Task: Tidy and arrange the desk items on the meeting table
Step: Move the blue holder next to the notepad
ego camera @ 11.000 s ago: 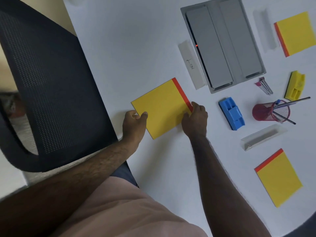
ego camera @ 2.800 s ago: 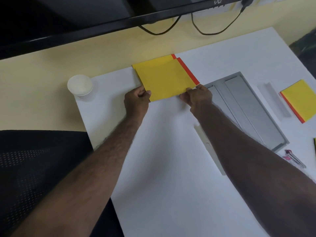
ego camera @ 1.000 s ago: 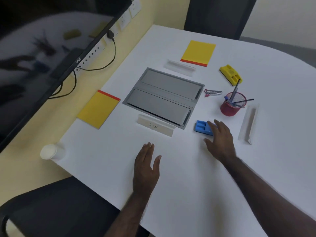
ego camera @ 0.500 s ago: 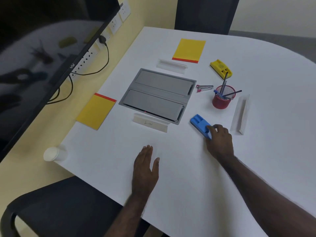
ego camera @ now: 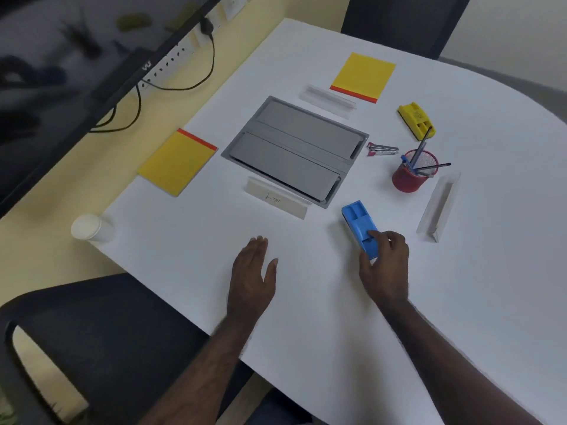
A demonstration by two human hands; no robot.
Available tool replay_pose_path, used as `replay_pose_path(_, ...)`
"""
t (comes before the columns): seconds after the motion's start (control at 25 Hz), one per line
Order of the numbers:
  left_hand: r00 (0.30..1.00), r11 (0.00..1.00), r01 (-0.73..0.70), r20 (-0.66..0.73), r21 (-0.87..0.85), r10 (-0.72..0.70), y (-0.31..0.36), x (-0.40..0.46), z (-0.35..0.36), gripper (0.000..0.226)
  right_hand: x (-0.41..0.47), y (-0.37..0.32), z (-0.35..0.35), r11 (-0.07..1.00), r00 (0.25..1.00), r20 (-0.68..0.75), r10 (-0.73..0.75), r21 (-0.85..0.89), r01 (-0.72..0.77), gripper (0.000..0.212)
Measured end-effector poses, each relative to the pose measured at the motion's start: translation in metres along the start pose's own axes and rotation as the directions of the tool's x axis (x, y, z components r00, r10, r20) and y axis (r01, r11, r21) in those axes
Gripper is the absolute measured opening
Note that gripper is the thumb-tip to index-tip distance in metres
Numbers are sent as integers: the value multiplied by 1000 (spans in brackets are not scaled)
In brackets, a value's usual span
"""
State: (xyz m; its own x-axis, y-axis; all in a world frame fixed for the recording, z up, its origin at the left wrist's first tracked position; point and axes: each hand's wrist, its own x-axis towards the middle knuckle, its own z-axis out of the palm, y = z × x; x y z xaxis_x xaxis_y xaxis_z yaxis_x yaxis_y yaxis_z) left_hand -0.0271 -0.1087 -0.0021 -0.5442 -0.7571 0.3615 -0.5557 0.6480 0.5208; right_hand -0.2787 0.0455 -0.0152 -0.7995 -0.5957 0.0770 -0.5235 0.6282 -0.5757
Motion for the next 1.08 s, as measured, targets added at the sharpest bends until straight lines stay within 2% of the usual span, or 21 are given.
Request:
replay_pose_path(0.28,989,995,99,-111,27,-95,-54,15,1,49,-3,-73,24,972,979,11,-201,130,198,52)
replay_pose_path(0.4,965,980,180,-210,88,-158,-92,24,-2,46,3,-113,49,954,965,42,-260,163,250,52)
replay_pose_path(0.52,942,952,270,-242,141,-231,-133,33,-7,45,11,-155,77,940,951,73,-301,191,282,51)
replay_pose_path(0.92,843,786,535,-134,309,-521,-255,61,-31,88,33,-278,184,828,825,190,-532,318,461,46)
replay_pose_path(1.08,814,738,567,-108,366,-571,-269,65,-24,89,44,-322,223,783,772,210,-601,351,514,46)
